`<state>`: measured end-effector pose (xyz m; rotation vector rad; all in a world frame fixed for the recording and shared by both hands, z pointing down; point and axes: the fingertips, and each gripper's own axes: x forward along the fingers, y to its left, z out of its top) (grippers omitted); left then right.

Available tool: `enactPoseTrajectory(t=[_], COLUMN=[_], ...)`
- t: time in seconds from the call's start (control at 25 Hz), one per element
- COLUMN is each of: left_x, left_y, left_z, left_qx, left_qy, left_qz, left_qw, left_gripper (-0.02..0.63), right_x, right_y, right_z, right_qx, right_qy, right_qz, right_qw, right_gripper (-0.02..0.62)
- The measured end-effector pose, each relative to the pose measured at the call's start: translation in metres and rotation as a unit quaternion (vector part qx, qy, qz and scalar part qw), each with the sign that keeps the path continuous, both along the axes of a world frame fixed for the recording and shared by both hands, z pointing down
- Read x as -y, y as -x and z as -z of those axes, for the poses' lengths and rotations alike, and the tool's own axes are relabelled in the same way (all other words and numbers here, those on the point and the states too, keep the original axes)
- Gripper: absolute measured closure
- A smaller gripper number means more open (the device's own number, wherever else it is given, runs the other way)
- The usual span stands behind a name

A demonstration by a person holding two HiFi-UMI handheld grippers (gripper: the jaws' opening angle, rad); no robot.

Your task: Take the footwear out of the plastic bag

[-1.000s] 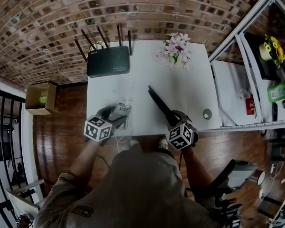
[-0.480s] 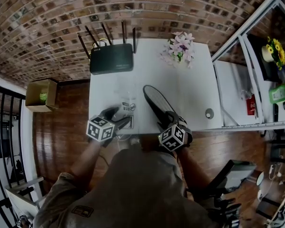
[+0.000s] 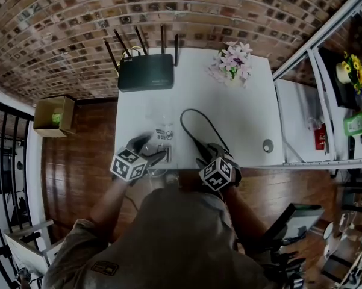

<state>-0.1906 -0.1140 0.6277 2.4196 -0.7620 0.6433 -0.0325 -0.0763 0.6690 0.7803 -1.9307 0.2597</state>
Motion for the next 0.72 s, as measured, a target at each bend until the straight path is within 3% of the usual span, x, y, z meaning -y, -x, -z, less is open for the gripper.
enactPoseTrajectory(t=[0.24, 0.48, 0.72], left_x=[0.001, 0.005, 0.009], left_y=[0.023, 0.04, 0.043], left_z=[-0.014, -0.019, -0.012], left_qx=[0.086, 0.184, 0.191], left_qy=[-0.036, -0.075, -0.107], left_qz=[0.006, 0.028, 0.049], left_qw=[0.9956, 0.9796, 0.9744], left_gripper=[0.222, 0.166, 0.161], right_x=[0.002, 0.001, 0.001], right_y=[0.001, 0.001, -0.003], right_z=[0.011, 0.017, 0.019], right_qx=[0.01, 0.016, 0.02], right_qy=[-0.019, -0.031, -0.038], right_qz=[0.004, 0.008, 0.011], right_qw=[1.0, 0.999, 0.999], right_gripper=[0.314, 0.327, 0.336])
